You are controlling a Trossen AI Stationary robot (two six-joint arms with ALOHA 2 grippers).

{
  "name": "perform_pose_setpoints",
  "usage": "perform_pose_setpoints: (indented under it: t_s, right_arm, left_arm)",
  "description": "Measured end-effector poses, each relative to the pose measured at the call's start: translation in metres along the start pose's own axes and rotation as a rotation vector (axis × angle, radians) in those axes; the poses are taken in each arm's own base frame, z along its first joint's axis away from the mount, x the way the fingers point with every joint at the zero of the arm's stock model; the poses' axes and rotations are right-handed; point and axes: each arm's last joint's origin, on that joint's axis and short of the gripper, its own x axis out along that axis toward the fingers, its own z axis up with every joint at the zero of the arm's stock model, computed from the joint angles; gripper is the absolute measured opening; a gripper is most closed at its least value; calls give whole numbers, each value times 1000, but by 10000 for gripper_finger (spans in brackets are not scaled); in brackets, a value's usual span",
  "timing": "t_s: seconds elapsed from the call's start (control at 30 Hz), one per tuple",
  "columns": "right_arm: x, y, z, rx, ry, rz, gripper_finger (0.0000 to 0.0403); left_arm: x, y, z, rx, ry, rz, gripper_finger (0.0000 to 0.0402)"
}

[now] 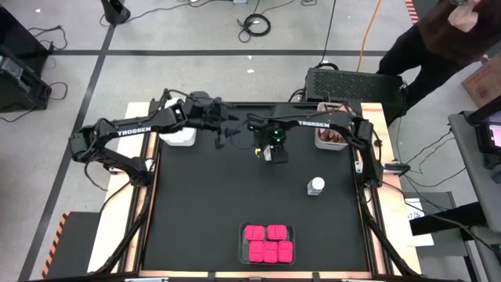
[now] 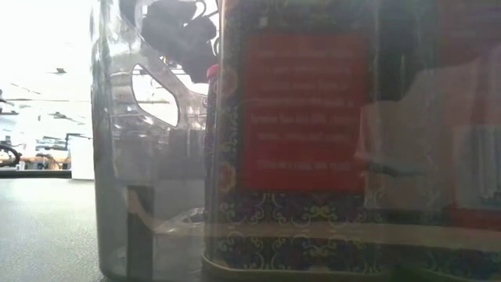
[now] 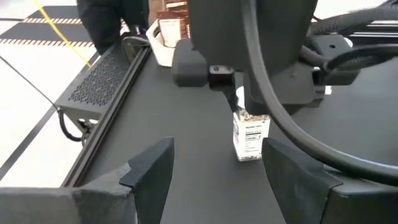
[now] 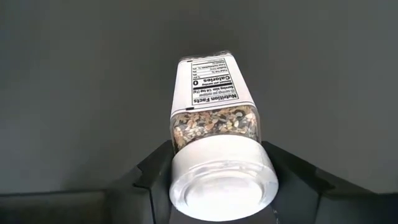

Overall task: Sort spices by type
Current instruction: Put the white seasoning bottle into the left white bin

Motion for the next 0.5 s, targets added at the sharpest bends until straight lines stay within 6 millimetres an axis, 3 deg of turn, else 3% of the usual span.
perform_pose_setpoints:
  t_s: [0.2,0.5]
  right_arm:
    - [5,-9,11,-22,28,10,197]
    - [8,-13,15,-38,40,16,246]
  left_arm:
    - [-3,10,-3,-13,12,29,244]
    - [-6,17,-6,-13,21,47,244]
